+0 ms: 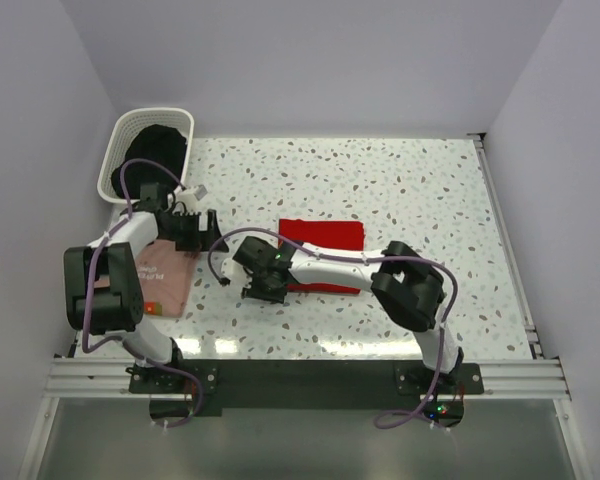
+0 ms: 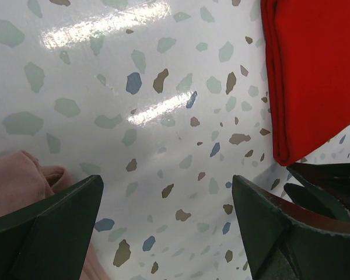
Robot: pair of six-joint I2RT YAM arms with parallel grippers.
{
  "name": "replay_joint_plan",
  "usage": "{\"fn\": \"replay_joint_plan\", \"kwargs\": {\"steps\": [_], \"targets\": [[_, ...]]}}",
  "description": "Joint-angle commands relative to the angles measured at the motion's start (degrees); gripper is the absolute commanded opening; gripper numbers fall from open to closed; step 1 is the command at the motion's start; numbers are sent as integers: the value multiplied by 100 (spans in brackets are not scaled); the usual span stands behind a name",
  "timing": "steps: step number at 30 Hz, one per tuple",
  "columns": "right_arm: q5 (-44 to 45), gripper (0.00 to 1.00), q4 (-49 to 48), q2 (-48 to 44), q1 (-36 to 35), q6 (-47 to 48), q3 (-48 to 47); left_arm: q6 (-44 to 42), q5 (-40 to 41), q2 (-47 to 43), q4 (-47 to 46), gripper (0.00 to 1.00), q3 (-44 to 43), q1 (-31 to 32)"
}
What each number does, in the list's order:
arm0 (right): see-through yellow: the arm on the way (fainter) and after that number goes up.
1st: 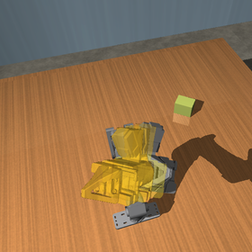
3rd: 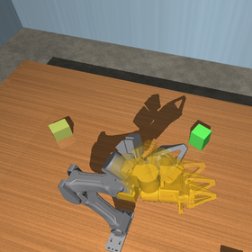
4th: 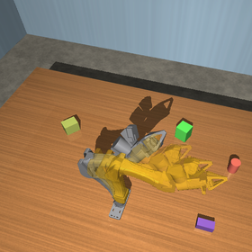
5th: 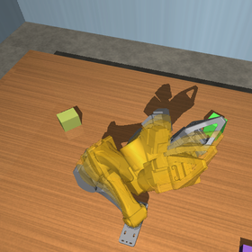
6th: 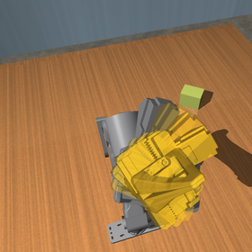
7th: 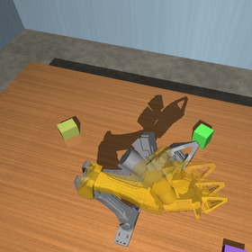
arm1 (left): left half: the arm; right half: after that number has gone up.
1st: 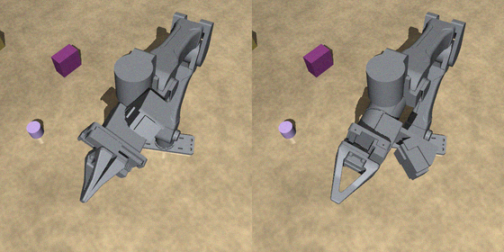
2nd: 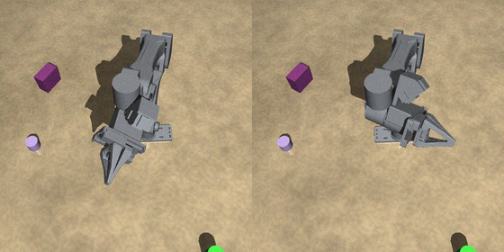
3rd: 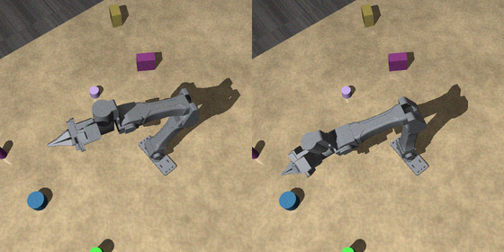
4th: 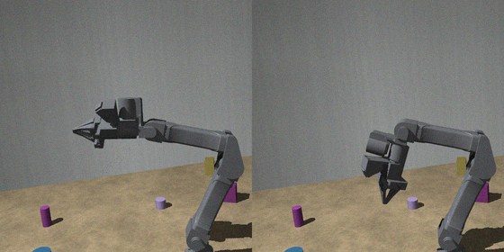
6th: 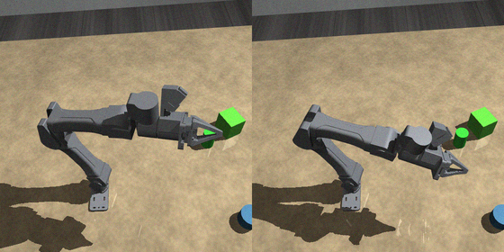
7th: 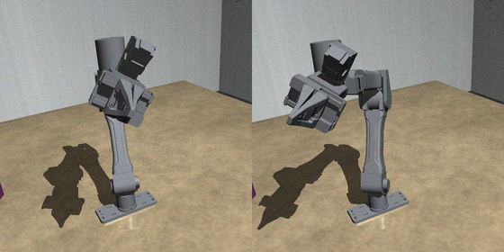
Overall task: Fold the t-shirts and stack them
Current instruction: Fold the tshirt
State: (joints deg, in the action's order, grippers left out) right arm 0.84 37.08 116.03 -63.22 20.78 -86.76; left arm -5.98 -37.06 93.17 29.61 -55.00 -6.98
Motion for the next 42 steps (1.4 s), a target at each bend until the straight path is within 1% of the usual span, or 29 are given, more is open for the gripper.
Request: {"fn": "replay_joint_plan", "kwargs": {"steps": [1, 4, 8, 13, 17, 24, 32, 35, 37, 38, 39, 42], "targets": [[381, 38, -271, 218, 29, 102, -253, 115, -144, 61, -209, 97, 34, 4], [496, 36, -272, 385, 20, 128, -297, 88, -188, 70, -210, 97, 51, -5], [373, 36, -158, 359, -23, 93, -350, 44, -284, 70, -253, 97, 95, -5], [259, 36, 141, 79, -50, 41, -622, 26, -372, 44, -297, 97, 113, 4], [469, 36, 229, -115, -50, 146, -737, 35, -390, -26, -315, 97, 95, -5], [610, 37, 177, 78, -41, 225, -483, 61, -355, -52, -359, 97, 95, 4], [795, 36, -298, 455, 134, 383, 71, 158, -390, -61, -464, 97, 139, 39], [698, 30, -403, 526, 187, 392, 212, 167, -398, -97, -552, 97, 262, 127], [575, 19, -412, 483, 222, 375, 212, 237, -416, -106, -674, 97, 393, 241], [523, 11, -412, 447, 214, 383, 186, 264, -521, -106, -728, 97, 429, 285], [496, 0, -403, 412, 222, 383, 168, 368, -609, -106, -789, 97, 481, 372], [373, 0, -456, 105, 293, 445, 159, 693, -1030, -53, -1192, 97, 648, 513]]}}
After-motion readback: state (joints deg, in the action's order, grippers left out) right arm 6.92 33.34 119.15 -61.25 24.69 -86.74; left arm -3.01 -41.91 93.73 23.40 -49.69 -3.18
